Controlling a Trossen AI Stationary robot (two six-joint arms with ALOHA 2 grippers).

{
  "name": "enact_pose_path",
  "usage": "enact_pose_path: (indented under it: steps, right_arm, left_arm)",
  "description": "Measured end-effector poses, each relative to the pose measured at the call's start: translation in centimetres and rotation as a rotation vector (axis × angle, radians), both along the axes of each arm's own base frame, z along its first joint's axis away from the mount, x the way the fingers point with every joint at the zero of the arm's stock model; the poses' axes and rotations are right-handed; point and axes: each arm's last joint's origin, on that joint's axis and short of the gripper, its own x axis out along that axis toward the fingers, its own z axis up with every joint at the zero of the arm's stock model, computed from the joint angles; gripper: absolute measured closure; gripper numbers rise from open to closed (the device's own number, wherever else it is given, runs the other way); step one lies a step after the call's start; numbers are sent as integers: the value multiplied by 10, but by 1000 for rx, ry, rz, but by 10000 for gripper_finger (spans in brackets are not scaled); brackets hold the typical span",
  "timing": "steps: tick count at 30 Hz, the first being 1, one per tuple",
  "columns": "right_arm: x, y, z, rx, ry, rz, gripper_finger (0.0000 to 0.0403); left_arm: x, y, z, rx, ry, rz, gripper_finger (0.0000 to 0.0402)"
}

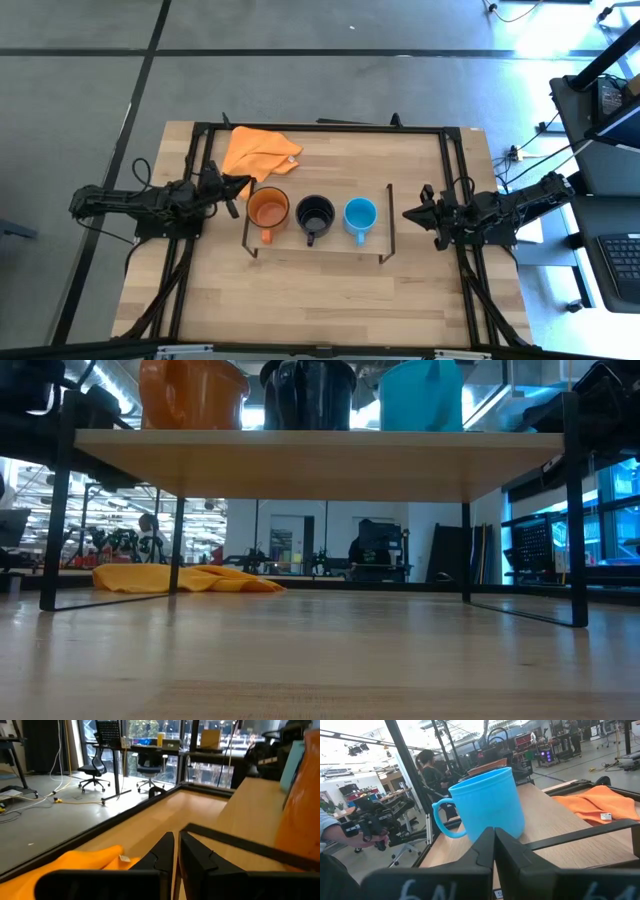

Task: Stack small to large cups/mugs on shelf
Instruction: Return to Home Position

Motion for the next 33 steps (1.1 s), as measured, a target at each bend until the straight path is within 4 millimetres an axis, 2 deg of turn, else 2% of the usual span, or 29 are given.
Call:
enact_pose_path:
  steps: [13,22,33]
  right_arm:
    - [0,0,0,1,0,0,389]
    - [0,0,-1,-5,5,0,389]
    - [0,0,-1,-2,5,0,389]
  left_arm:
    - [7,0,-8,-1,110,-7,382]
    - [11,-4,-11,-18,140,-136,382]
    - [13,-2,-14,-22,170,-89,382]
